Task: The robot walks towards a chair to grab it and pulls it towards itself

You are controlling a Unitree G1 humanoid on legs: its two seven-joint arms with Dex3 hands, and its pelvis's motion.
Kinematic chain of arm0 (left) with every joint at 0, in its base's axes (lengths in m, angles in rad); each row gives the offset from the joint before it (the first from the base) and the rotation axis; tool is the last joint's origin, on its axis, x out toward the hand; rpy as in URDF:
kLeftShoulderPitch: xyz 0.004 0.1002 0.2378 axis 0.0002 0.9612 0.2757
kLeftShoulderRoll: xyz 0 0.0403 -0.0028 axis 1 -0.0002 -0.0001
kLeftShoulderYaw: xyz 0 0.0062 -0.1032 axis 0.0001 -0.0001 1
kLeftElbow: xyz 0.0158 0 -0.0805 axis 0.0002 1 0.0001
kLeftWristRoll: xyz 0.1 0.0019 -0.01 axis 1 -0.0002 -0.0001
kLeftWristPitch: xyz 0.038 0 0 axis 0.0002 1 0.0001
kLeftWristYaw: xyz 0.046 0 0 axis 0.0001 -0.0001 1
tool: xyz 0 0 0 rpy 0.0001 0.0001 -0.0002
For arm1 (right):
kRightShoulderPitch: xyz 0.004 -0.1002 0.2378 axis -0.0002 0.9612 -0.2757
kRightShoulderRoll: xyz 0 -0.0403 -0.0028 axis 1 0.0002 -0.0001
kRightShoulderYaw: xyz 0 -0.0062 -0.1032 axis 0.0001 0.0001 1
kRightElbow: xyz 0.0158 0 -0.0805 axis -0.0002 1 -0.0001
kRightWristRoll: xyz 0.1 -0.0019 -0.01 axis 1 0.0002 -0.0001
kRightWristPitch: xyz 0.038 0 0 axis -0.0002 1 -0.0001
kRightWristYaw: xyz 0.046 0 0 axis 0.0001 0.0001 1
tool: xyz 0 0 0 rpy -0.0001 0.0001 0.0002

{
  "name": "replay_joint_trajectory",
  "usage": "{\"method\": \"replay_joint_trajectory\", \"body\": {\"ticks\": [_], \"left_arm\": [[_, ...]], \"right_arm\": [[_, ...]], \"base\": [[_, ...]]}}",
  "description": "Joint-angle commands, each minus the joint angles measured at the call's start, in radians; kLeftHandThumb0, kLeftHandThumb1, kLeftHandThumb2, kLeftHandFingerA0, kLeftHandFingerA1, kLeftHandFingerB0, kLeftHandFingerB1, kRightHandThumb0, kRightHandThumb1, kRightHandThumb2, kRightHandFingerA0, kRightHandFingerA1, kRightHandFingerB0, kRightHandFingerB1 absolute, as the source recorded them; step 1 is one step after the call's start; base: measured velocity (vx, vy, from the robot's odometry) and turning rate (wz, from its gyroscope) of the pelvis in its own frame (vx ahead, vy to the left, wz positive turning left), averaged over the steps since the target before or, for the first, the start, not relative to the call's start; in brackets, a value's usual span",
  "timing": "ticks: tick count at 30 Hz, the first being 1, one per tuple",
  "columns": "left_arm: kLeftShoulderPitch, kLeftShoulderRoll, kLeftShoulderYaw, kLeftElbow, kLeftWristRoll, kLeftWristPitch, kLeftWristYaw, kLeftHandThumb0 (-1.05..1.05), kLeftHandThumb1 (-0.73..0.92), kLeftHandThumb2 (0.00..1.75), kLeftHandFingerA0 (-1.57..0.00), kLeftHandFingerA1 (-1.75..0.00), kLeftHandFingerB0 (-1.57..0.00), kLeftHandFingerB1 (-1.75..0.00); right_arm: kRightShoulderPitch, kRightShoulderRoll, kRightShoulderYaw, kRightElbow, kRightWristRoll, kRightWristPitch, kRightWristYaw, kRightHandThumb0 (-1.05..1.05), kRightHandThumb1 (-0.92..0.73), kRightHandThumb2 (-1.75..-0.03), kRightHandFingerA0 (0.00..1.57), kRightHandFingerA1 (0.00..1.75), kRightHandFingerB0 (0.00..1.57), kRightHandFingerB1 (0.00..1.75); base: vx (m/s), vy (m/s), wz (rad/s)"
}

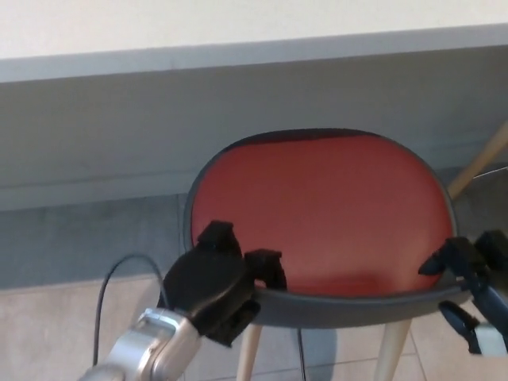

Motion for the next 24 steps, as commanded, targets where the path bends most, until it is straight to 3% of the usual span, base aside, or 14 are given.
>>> {"method": "replay_joint_trajectory", "body": {"ticks": [1,8,10,14,16,22,23,24], "left_arm": [[0.127,0.067,0.059,-0.046,-0.012,-0.01,-0.004,-0.19,0.47,1.16,-0.85,-1.75,-0.74,-1.52],[0.133,0.056,0.09,-0.024,0.002,-0.03,0.007,-0.19,0.5,1.2,-0.86,-1.75,-0.78,-1.47],[0.146,0.064,0.104,-0.058,-0.002,-0.04,-0.001,-0.18,0.51,1.22,-0.89,-1.75,-0.81,-1.49],[0.145,0.066,0.109,-0.061,-0.003,-0.049,-0.007,-0.18,0.51,1.22,-0.89,-1.75,-0.81,-1.49],[0.152,0.075,0.126,-0.074,-0.019,-0.065,-0.005,-0.2,0.49,1.25,-0.87,-1.75,-0.78,-1.49],[0.266,0.061,0.143,-0.16,-0.05,-0.08,0.018,-0.17,0.47,1.21,-0.89,-1.75,-0.78,-1.62],[0.308,0.065,0.148,-0.185,-0.059,-0.094,0.027,-0.19,0.53,1.1,-0.9,-1.75,-0.8,-1.49],[0.328,0.065,0.153,-0.199,-0.062,-0.1,0.028,-0.19,0.53,1.1,-0.9,-1.75,-0.8,-1.49]], "right_arm": [[0.225,-0.025,-0.032,-0.002,0.021,0.061,0.077,-0.31,-0.59,-1.22,0.94,1.75,0.8,1.59],[0.286,-0.017,-0.09,-0.051,0.036,0.05,0.096,-0.31,-0.58,-1.24,0.95,1.75,0.8,1.6],[0.401,-0.024,-0.137,-0.202,0.076,0.085,0.108,-0.29,-0.59,-1.2,0.93,1.75,0.79,1.58],[0.442,-0.019,-0.168,-0.252,0.072,0.092,0.117,-0.29,-0.59,-1.2,0.93,1.75,0.79,1.58],[0.588,-0.016,-0.214,-0.386,0.061,0.098,0.06,-0.17,-0.57,-1.23,1.0,1.75,0.79,1.57],[0.663,-0.021,-0.262,-0.481,0.037,0.104,0.078,-0.24,-0.57,-1.24,0.94,1.75,0.77,1.58],[0.678,-0.02,-0.272,-0.501,0.041,0.097,0.083,-0.27,-0.57,-1.24,0.95,1.75,0.76,1.61],[0.689,-0.016,-0.282,-0.515,0.042,0.097,0.09,-0.27,-0.57,-1.24,0.95,1.75,0.76,1.61]], "base": [[0.0,0.0,0.0],[0.0,0.0,0.0],[0.0,0.0,0.0],[0.0,0.0,0.0],[0.0,0.0,0.0],[0.0,0.0,0.0],[0.0,0.0,0.0],[0.0,0.0,0.0]]}}
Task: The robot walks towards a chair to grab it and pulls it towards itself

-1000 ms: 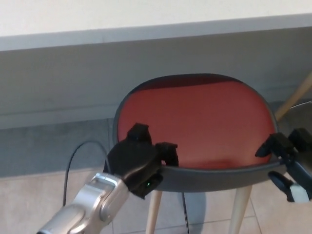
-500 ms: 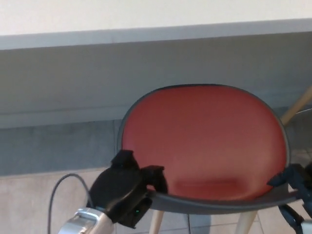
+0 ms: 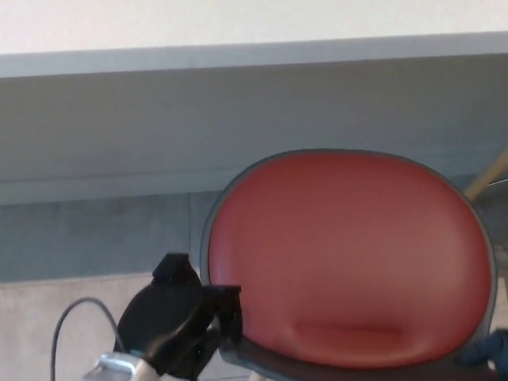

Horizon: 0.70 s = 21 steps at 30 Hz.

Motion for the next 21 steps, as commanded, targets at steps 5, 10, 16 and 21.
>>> {"method": "replay_joint_trajectory", "body": {"ticks": [5,10,16,21], "left_arm": [[0.295,0.011,0.036,-0.14,-0.086,-0.112,0.053,-0.18,0.67,0.86,-0.82,-1.53,-0.79,-0.92],[0.35,-0.048,0.019,-0.125,-0.1,-0.165,0.114,-0.18,0.53,1.13,-0.83,-1.75,-0.65,-1.57],[0.35,-0.095,0.006,-0.096,-0.096,-0.228,0.178,-0.2,0.55,1.15,-0.83,-1.75,-0.72,-1.56],[0.364,-0.136,0.001,-0.075,-0.12,-0.236,0.203,-0.18,0.57,1.1,-0.81,-1.75,-0.68,-1.68]], "right_arm": [[0.163,0.009,-0.069,-0.104,0.012,0.006,0.069,-0.26,-0.55,-1.25,0.93,1.75,0.77,1.58],[0.191,0.036,-0.096,-0.155,0.011,0.001,0.09,-0.22,-0.52,-1.29,0.98,1.75,0.8,1.58],[0.213,0.059,-0.116,-0.184,0.015,-0.037,0.102,-0.28,-0.58,-1.22,0.88,1.75,0.73,1.6],[0.222,0.06,-0.143,-0.192,0.017,-0.053,0.102,-0.24,-0.6,-1.16,0.91,1.75,0.72,1.65]], "base": [[0.0,0.0,0.0],[0.0,0.0,0.0],[0.0,0.0,0.0],[0.0,0.0,0.0]]}}
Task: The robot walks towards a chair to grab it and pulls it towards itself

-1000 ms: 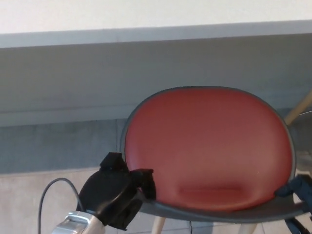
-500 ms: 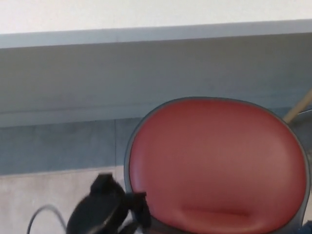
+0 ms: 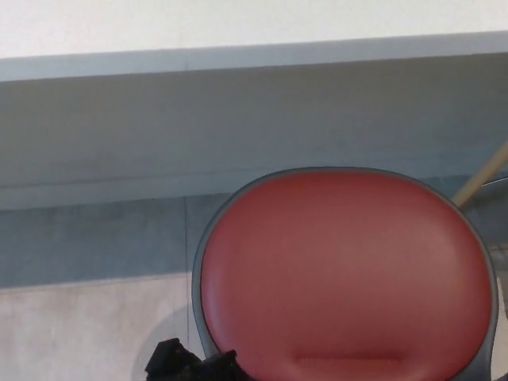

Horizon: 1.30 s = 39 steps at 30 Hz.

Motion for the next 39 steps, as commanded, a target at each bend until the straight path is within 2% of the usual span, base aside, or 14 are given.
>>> {"method": "replay_joint_trajectory", "body": {"ticks": [1,2,17,19,20,25,26,27,31,32,36,37,38,39], "left_arm": [[0.022,-0.037,-0.024,0.02,-0.031,-0.124,0.056,-0.18,0.57,1.1,-0.81,-1.75,-0.68,-1.68],[0.041,-0.047,-0.025,0.019,-0.046,-0.12,0.056,-0.16,0.51,1.18,-0.82,-1.75,-0.68,-1.7],[0.12,-0.082,0.006,0.06,-0.126,-0.193,0.086,-0.15,0.55,1.11,-0.73,-1.75,-0.63,-1.66],[0.135,-0.086,0.014,0.062,-0.137,-0.19,0.084,-0.2,0.58,1.06,-0.74,-1.75,-0.61,-1.7],[0.14,-0.078,0.022,0.053,-0.143,-0.187,0.07,-0.23,0.64,0.92,-0.74,-1.75,-0.61,-1.58],[0.142,-0.079,0.027,0.053,-0.145,-0.191,0.065,-0.23,0.64,0.92,-0.74,-1.75,-0.61,-1.58],[0.176,-0.105,0.028,0.029,-0.156,-0.17,0.082,-0.19,0.55,1.12,-0.75,-1.75,-0.63,-1.71],[0.195,-0.12,0.027,0.018,-0.161,-0.16,0.091,-0.2,0.54,1.14,-0.75,-1.75,-0.66,-1.6],[0.207,-0.135,0.031,0.014,-0.156,-0.159,0.086,-0.2,0.54,1.14,-0.75,-1.75,-0.66,-1.6],[0.233,-0.143,0.029,0.024,-0.177,-0.174,0.085,-0.15,0.53,1.11,-0.73,-1.75,-0.58,-1.74],[0.204,-0.119,0.088,0.026,-0.193,-0.199,0.076,-0.1,0.49,1.19,-0.74,-1.75,-0.58,-1.73],[0.198,-0.104,0.117,-0.002,-0.205,-0.186,0.057,-0.18,0.5,1.22,-0.74,-1.75,-0.63,-1.6],[0.193,-0.092,0.15,-0.023,-0.219,-0.178,0.048,-0.17,0.52,1.17,-0.72,-1.75,-0.64,-1.55],[0.187,-0.079,0.191,-0.037,-0.243,-0.177,0.038,-0.16,0.55,1.13,-0.71,-1.75,-0.63,-1.51]], "right_arm": [[0.032,0.007,-0.024,-0.019,0.01,-0.05,0.032,-0.24,-0.6,-1.16,0.91,1.75,0.72,1.65],[0.044,0.007,-0.038,-0.035,0.026,-0.033,0.047,-0.24,-0.59,-1.18,0.94,1.75,0.74,1.65],[0.021,-0.005,-0.117,0.021,-0.012,-0.106,0.06,-0.25,-0.6,-1.23,0.94,1.75,0.76,1.61],[0.012,-0.026,-0.125,0.046,-0.033,-0.127,0.06,-0.19,-0.58,-1.27,0.96,1.75,0.78,1.59],[0.012,-0.037,-0.133,0.055,-0.029,-0.147,0.062,-0.19,-0.56,-1.3,0.95,1.75,0.79,1.6],[0.008,-0.033,-0.142,0.068,-0.033,-0.166,0.066,-0.19,-0.56,-1.3,0.95,1.75,0.79,1.6],[0.031,-0.054,-0.151,0.081,-0.032,-0.171,0.079,-0.29,-0.6,-1.25,0.88,1.75,0.71,1.64],[0.04,-0.064,-0.156,0.091,-0.034,-0.178,0.085,-0.27,-0.59,-1.26,0.87,1.75,0.71,1.62],[0.037,-0.064,-0.163,0.103,-0.038,-0.195,0.088,-0.27,-0.59,-1.26,0.87,1.75,0.71,1.62],[0.028,-0.055,-0.155,0.106,-0.013,-0.183,0.116,-0.28,-0.61,-1.23,0.89,1.75,0.73,1.6],[0.038,-0.045,-0.146,0.072,0.006,-0.185,0.153,-0.27,-0.63,-1.2,0.86,1.75,0.71,1.6],[0.05,-0.038,-0.153,0.046,0.004,-0.174,0.155,-0.27,-0.64,-1.16,0.87,1.75,0.71,1.59],[0.058,-0.038,-0.159,0.032,0.009,-0.175,0.158,-0.25,-0.66,-1.13,0.93,1.74,0.7,1.54],[0.063,-0.042,-0.166,0.027,0.028,-0.181,0.168,-0.26,-0.7,-1.03,0.83,1.71,0.7,1.35]], "base": [[0.0,0.0,0.0],[0.0,0.0,0.0],[0.0,0.0,0.0],[0.0,0.0,0.0],[0.0,0.0,0.0],[0.0,0.0,0.0],[0.0,0.0,0.0],[0.0,0.0,0.0],[0.0,0.0,0.0],[0.0,0.0,0.0],[0.0,0.0,0.0],[0.0,0.0,0.0],[0.0,0.0,0.0],[0.0,0.0,0.0]]}}
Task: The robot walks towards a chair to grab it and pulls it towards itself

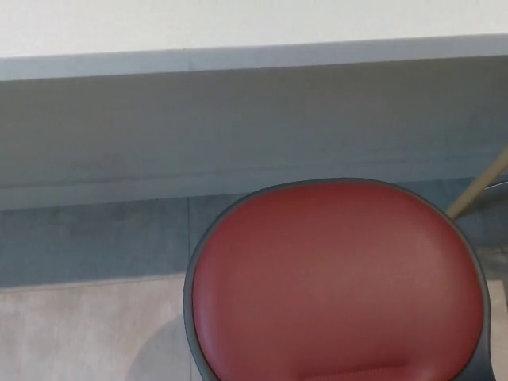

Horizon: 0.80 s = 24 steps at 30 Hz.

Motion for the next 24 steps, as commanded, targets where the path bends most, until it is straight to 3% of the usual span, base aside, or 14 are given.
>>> {"method": "replay_joint_trajectory", "body": {"ticks": [1,2,3,4,5,6,8,9,10,11,17,18,23,24], "left_arm": [[-0.02,0.057,0.127,-0.056,-0.089,-0.039,-0.047,-0.16,0.55,1.13,-0.71,-1.75,-0.63,-1.51],[-0.017,0.098,0.177,-0.09,-0.112,-0.028,-0.09,-0.25,0.8,0.65,-0.74,-1.68,-0.51,-0.83],[-0.013,0.111,0.193,-0.109,-0.116,-0.012,-0.106,-0.29,0.76,0.6,-0.5,-1.5,-0.42,-0.55],[-0.006,0.122,0.21,-0.132,-0.119,0.013,-0.128,-0.29,0.76,0.6,-0.5,-1.5,-0.42,-0.55],[-0.01,0.135,0.233,-0.144,-0.147,0.022,-0.153,-0.31,0.68,0.6,-0.47,-1.22,-0.3,-0.43],[-0.012,0.149,0.254,-0.16,-0.162,0.036,-0.176,-0.37,0.65,0.59,-0.42,-0.92,-0.21,-0.36],[-0.011,0.152,0.267,-0.171,-0.169,0.044,-0.193,-0.37,0.65,0.59,-0.42,-0.92,-0.21,-0.36],[-0.028,0.219,0.334,-0.208,-0.176,0.071,-0.241,-0.55,0.51,0.78,-0.04,-0.48,0.0,-0.14],[-0.042,0.27,0.403,-0.245,-0.2,0.097,-0.281,-0.61,0.5,0.79,0.0,-0.3,0.0,-0.07],[-0.038,0.28,0.424,-0.26,-0.202,0.104,-0.287,-0.7,0.35,0.75,0.0,-0.24,0.0,-0.1],[0.006,0.312,0.528,-0.319,-0.163,0.119,-0.297,-0.79,0.35,0.71,0.0,-0.16,0.0,-0.02],[0.014,0.311,0.538,-0.322,-0.16,0.12,-0.301,-0.61,0.62,0.59,0.0,0.0,0.0,0.0],[0.03,0.301,0.562,-0.33,-0.153,0.121,-0.319,-0.61,0.62,0.59,0.0,0.0,0.0,0.0],[0.128,0.3,0.609,-0.29,-0.147,0.063,-0.294,-0.81,0.37,0.71,0.0,-0.13,0.0,0.0]], "right_arm": [[0.049,-0.002,-0.022,-0.031,0.056,0.005,0.063,-0.26,-0.7,-1.03,0.83,1.71,0.7,1.35],[0.056,-0.018,-0.035,-0.057,0.094,0.017,0.099,-0.3,-0.81,-0.73,0.63,1.33,0.47,0.55],[0.059,-0.025,-0.042,-0.067,0.093,0.024,0.109,-0.31,-0.78,-0.63,0.43,1.01,0.24,0.37],[0.064,-0.032,-0.051,-0.079,0.087,0.032,0.121,-0.31,-0.78,-0.63,0.43,1.01,0.24,0.37],[0.062,-0.048,-0.064,-0.08,0.065,0.016,0.119,-0.34,-0.71,-0.64,0.23,0.62,0.09,0.25],[0.06,-0.064,-0.085,-0.089,0.022,0.007,0.107,-0.48,-0.57,-0.79,0.04,0.34,0.04,0.12],[0.06,-0.068,-0.096,-0.095,0.005,0.004,0.107,-0.48,-0.57,-0.79,0.04,0.34,0.04,0.12],[0.082,-0.084,-0.159,-0.167,0.014,0.04,0.128,-0.79,-0.46,-0.73,0.0,0.0,0.0,0.01],[0.101,-0.093,-0.226,-0.233,0.033,0.064,0.143,-0.85,-0.46,-0.73,0.0,0.0,0.0,0.0],[0.103,-0.092,-0.249,-0.247,0.033,0.06,0.14,-1.04,-0.61,-0.93,0.0,0.13,0.0,0.0],[0.139,-0.074,-0.409,-0.358,0.056,0.085,0.184,-1.02,-0.62,-0.95,0.0,0.14,0.0,0.0],[0.145,-0.07,-0.433,-0.365,0.059,0.085,0.189,-0.99,-0.59,-0.94,0.0,0.14,0.0,0.0],[0.152,-0.048,-0.482,-0.382,0.066,0.08,0.217,-0.99,-0.59,-0.94,0.0,0.14,0.0,0.0],[0.211,-0.044,-0.597,-0.303,0.083,0.05,0.181,-1.02,-0.59,-0.96,0.0,0.13,0.0,0.0]], "base": [[0.0,0.0,0.0],[0.0,0.0,0.0],[0.0,0.0,0.0],[0.0,0.0,0.0],[0.0,0.0,0.0],[0.0,0.0,0.0],[0.0,0.0,0.0],[0.0,0.0,0.0],[0.0,0.0,0.0],[0.0,0.0,0.0],[0.0,0.0,0.0],[0.0,0.0,0.0],[0.0,0.0,0.0],[0.0,0.0,0.0]]}}
